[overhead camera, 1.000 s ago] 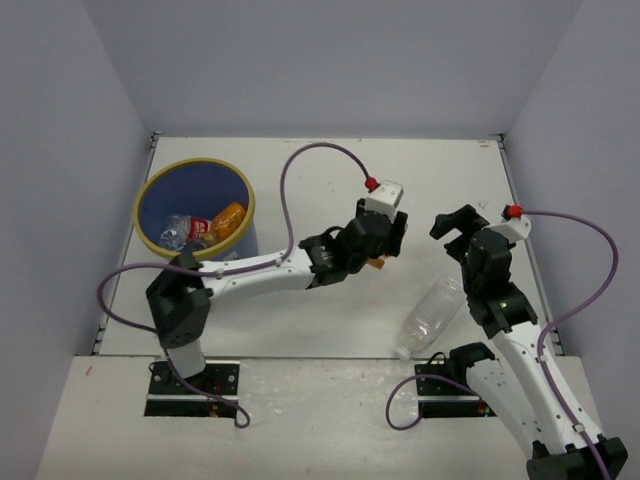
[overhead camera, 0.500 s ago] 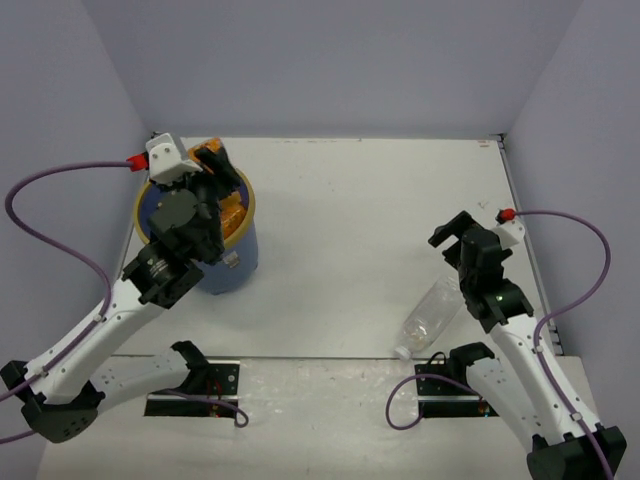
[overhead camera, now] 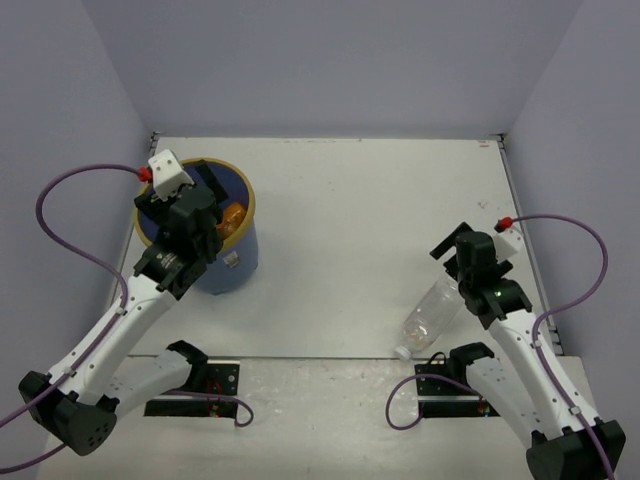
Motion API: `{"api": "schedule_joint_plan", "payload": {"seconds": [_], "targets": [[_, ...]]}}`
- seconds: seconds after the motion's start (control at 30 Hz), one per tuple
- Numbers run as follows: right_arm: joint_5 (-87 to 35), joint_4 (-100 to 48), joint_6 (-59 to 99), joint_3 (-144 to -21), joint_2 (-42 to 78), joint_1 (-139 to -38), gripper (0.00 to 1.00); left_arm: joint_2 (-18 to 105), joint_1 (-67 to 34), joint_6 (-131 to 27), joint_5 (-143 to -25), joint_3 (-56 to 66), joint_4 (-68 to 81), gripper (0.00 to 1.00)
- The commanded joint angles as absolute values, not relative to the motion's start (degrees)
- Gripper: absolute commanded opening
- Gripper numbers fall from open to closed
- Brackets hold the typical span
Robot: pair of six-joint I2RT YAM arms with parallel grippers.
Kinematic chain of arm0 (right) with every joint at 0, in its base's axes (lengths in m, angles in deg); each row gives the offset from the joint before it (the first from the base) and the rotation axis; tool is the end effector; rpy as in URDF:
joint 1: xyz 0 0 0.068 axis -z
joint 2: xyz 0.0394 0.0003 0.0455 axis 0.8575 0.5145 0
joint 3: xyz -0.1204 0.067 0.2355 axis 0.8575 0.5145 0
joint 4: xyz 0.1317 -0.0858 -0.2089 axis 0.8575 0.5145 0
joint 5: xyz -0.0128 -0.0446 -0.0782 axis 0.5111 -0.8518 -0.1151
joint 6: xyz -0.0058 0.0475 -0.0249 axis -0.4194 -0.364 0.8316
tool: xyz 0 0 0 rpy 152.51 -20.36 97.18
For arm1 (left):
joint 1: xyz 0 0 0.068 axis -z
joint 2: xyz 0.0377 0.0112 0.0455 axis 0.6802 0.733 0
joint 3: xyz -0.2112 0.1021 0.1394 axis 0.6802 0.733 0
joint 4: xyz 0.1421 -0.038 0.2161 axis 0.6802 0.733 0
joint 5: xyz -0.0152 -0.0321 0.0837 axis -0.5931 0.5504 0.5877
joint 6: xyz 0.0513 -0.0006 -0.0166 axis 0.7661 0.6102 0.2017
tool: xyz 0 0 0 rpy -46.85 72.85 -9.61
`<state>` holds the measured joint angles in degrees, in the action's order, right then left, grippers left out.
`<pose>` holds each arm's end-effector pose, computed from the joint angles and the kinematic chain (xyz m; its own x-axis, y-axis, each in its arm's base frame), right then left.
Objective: Put the plastic bottles in the bin
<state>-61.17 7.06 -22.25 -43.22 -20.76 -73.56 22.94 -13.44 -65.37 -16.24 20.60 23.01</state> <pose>0.1549 0.0229 0.2593 -0.3076 0.6095 -0.7307 0.5514 0.7400 0.3852 0.1900 -0.0721 0.3764 0.0310 -0.2644 -0.9639 -0.5156 0.8219 -0.2421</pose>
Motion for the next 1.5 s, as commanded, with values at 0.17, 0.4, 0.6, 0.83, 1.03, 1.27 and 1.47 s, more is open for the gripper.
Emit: {"api": "schedule_joint_plan", "payload": {"seconds": [0.17, 0.4, 0.6, 0.83, 1.03, 1.27, 1.47], "targets": [[-62.7, 23.8, -27.7, -47.1, -21.8, -73.3, 0.99, 25.9, -14.5, -60.5, -35.6, 10.3, 14.5, 1.0], [-59.6, 27.2, -29.5, -45.0, -20.2, -73.3, 0.99, 23.2, -14.5, -60.1, -47.1, 14.8, 10.9, 1.0], [-56.1, 19.4, -25.7, -43.1, -12.4, -73.3, 0.99, 22.3, -14.4, -56.7, -71.2, 21.8, 4.3, 1.0], [-57.2, 16.2, -25.9, -42.1, -5.2, -73.2, 0.99, 23.2, -14.4, -55.3, -89.5, 26.9, -2.3, 1.0], [-53.2, 11.9, -23.6, -41.8, -3.6, -73.2, 0.84, 22.5, -14.3, -56.1, -93.8, 28.4, -3.8, 1.0], [-52.0, 9.8, -22.3, -42.6, -1.3, -73.2, 0.41, 22.2, -14.1, -56.5, -96.7, 29.3, -4.1, 1.0], [-47.0, 4.6, -18.4, -42.3, -2.9, -73.2, 0.23, 22.8, -13.9, -58.3, -96.8, 30.7, -3.9, 1.0]]}}
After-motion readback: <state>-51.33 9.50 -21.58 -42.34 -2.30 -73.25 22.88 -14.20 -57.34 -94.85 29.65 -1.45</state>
